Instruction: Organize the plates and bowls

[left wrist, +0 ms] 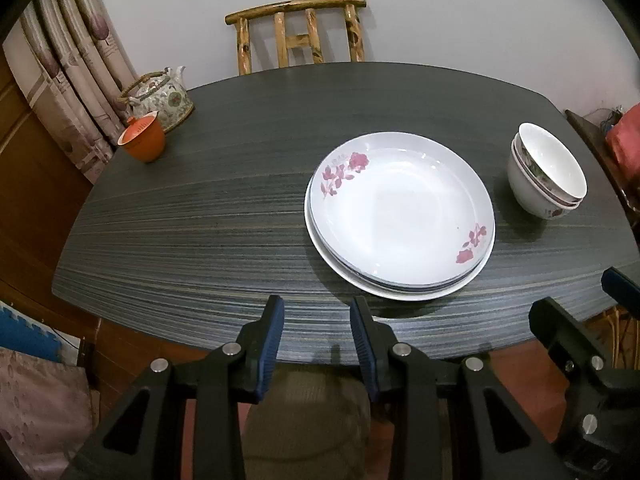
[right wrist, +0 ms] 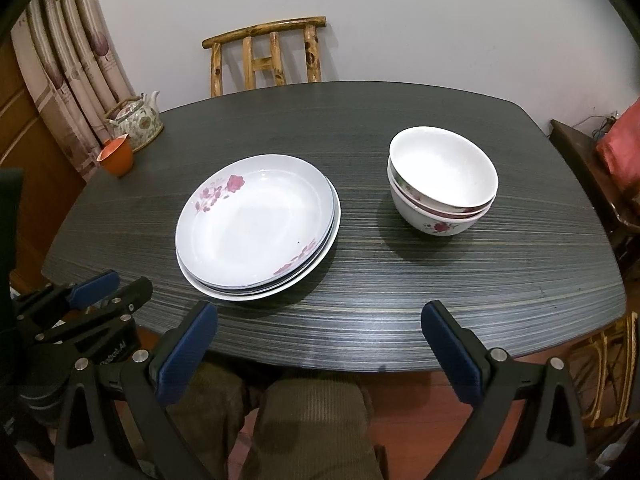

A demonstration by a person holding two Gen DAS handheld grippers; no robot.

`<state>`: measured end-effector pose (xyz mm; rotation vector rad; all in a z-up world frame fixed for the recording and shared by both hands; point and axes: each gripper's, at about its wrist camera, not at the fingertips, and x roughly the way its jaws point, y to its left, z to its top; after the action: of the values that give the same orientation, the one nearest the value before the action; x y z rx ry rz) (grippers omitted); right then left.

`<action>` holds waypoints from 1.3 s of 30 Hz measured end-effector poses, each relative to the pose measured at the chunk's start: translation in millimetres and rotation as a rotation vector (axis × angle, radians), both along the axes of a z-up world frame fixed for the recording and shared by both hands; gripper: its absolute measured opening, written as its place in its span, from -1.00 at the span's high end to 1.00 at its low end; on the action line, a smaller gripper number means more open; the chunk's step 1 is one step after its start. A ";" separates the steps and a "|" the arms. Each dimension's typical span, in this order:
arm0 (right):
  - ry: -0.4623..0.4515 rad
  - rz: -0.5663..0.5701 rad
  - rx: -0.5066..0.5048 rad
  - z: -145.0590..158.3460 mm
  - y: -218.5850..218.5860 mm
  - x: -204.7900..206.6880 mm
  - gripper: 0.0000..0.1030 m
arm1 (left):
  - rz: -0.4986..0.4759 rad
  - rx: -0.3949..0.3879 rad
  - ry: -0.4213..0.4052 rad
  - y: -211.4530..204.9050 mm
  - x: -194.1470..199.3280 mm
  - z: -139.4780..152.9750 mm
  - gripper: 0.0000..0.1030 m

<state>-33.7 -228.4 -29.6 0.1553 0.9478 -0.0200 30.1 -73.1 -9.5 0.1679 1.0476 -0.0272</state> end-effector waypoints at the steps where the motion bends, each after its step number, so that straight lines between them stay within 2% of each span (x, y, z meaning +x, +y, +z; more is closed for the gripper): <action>1: 0.001 0.001 0.001 0.2 0.1 -0.3 -0.97 | 0.000 0.001 0.001 -0.4 0.2 -0.6 0.33; 13: 0.012 0.000 0.019 -2.5 -1.4 0.0 -0.97 | -0.010 -0.004 0.014 1.0 2.0 -3.1 0.33; 18: 0.019 -0.057 0.065 2.1 -32.5 2.3 -0.97 | -0.012 -0.033 0.001 4.9 18.6 11.3 0.33; 23: 0.021 -0.117 0.059 21.5 -79.5 11.7 -0.97 | -0.064 -0.144 0.020 -9.6 58.1 42.7 0.33; 28: 0.088 -0.213 0.195 23.1 -142.3 37.2 -0.95 | -0.188 -0.240 0.057 -54.7 97.0 63.4 0.33; 29: 0.110 -0.227 0.216 20.4 -153.4 45.2 -0.88 | -0.218 -0.232 0.061 -69.4 103.1 65.0 0.33; 30: 0.129 -0.237 0.222 17.7 -161.6 53.0 -0.71 | -0.248 -0.236 0.069 -80.3 108.3 65.7 0.33; 32: 0.167 -0.254 0.198 11.6 -169.3 66.0 -0.49 | -0.323 -0.279 0.136 -110.8 126.3 60.3 0.33; 34: 0.202 -0.247 0.217 0.8 -175.4 82.6 -0.40 | -0.358 -0.327 0.194 -130.6 140.0 53.7 0.33; 37: 0.234 -0.253 0.253 -13.2 -183.2 102.5 -0.29 | -0.368 -0.343 0.260 -156.1 160.9 36.9 0.33; 39: 0.257 -0.258 0.257 -21.5 -186.1 114.8 -0.10 | -0.352 -0.337 0.297 -164.5 172.3 23.2 0.33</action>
<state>81.1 -414.4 -51.1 0.5223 1.1803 -0.1595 202.4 -237.6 13.7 0.0393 1.2809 -0.5581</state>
